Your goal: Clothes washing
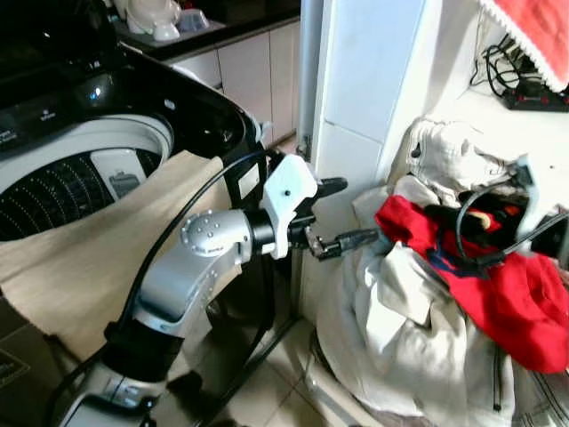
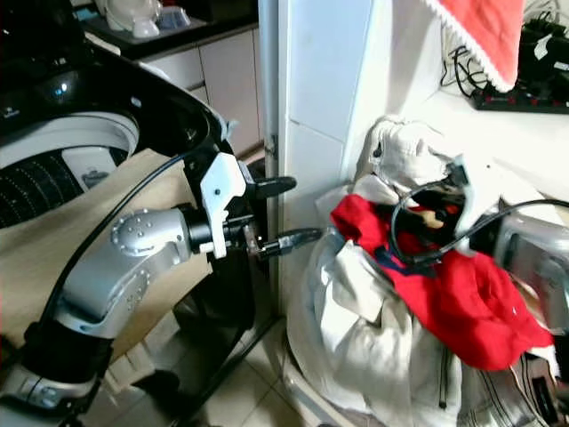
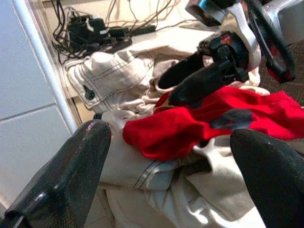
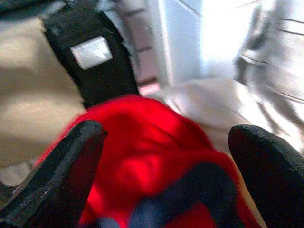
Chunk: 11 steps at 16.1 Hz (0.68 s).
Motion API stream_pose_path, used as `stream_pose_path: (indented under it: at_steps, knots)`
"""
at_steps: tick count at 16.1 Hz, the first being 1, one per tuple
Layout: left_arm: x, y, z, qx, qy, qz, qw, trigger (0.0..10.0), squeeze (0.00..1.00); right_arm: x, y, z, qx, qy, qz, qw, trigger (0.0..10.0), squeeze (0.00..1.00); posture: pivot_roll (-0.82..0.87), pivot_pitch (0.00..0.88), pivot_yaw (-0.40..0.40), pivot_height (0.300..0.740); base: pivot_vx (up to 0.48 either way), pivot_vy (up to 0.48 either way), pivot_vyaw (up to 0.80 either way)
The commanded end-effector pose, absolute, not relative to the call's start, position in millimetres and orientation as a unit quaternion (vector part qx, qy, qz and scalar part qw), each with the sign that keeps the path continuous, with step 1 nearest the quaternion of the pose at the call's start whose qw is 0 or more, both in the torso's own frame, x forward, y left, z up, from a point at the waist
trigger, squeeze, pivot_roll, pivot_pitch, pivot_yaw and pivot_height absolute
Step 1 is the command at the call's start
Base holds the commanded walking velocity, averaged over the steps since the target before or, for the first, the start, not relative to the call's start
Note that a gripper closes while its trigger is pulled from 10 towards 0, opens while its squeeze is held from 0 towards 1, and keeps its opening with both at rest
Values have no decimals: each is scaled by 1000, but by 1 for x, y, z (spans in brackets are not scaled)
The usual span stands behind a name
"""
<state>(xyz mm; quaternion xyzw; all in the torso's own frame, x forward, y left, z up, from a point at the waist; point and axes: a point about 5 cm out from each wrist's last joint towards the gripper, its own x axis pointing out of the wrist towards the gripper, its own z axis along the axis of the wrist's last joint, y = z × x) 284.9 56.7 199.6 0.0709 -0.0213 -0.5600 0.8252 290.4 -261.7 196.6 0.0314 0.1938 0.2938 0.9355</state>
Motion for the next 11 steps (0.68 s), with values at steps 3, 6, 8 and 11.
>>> stream_pose_path:
  at_steps: [3,6,8,11]
  knots:
    - [285,61,202,72,-21,-557,827,10000,0,297,-264,196,95,184,335,919,10000,0,-196,4,44,740,0,0,0]
    - [284,61,201,72,-18,-559,826,10000,0,294,-266,186,73,213,357,907,10000,0,-197,8,41,740,0,0,0]
    - [284,61,201,71,-17,-560,825,10000,0,288,-266,177,34,246,373,894,10000,0,-197,8,41,740,0,0,0]
    - [283,61,201,73,-15,-563,823,10000,0,279,-268,170,-18,293,400,868,10000,0,-198,10,43,740,0,0,0]
